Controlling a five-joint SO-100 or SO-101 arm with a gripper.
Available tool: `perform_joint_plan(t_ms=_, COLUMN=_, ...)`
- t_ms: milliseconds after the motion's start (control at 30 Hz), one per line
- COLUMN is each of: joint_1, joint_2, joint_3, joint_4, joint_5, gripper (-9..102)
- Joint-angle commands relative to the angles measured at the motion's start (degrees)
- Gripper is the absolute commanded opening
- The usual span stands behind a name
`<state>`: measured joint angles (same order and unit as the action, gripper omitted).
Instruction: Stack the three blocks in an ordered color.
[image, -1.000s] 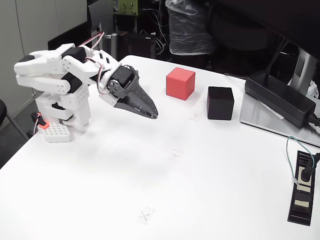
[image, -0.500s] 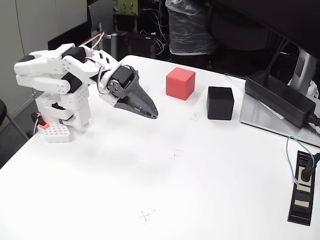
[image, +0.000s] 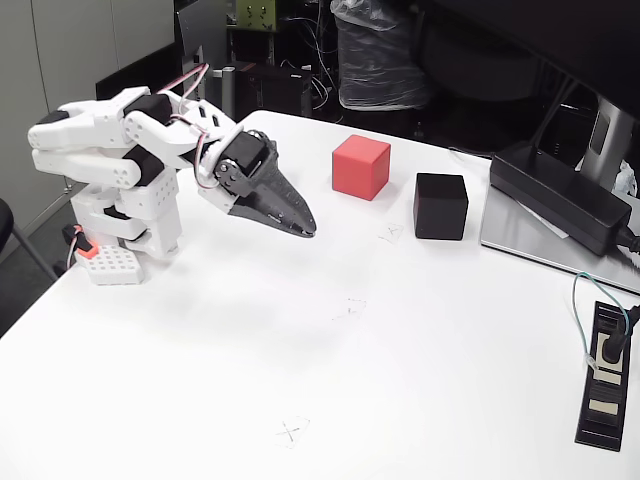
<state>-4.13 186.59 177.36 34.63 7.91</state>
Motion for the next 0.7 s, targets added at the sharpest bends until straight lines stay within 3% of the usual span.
perform_joint_plan(t_ms=0, joint_1=0.4, joint_2=0.4, joint_3=-0.3, joint_4=-0.5, joint_5=-0.6, gripper=0)
perform_joint_plan(t_ms=300, joint_1=0.4, joint_2=0.1, joint_3=-4.2, joint_4=0.4, joint_5=-1.4, gripper=0)
perform_joint_plan(t_ms=467, joint_1=0.4, joint_2=-0.1, joint_3=-9.3, joint_4=1.8, joint_5=-10.0, gripper=0)
perform_joint_plan(t_ms=667, joint_1=-3.5, joint_2=0.1, joint_3=-15.8, joint_4=10.0, joint_5=-19.9, gripper=0)
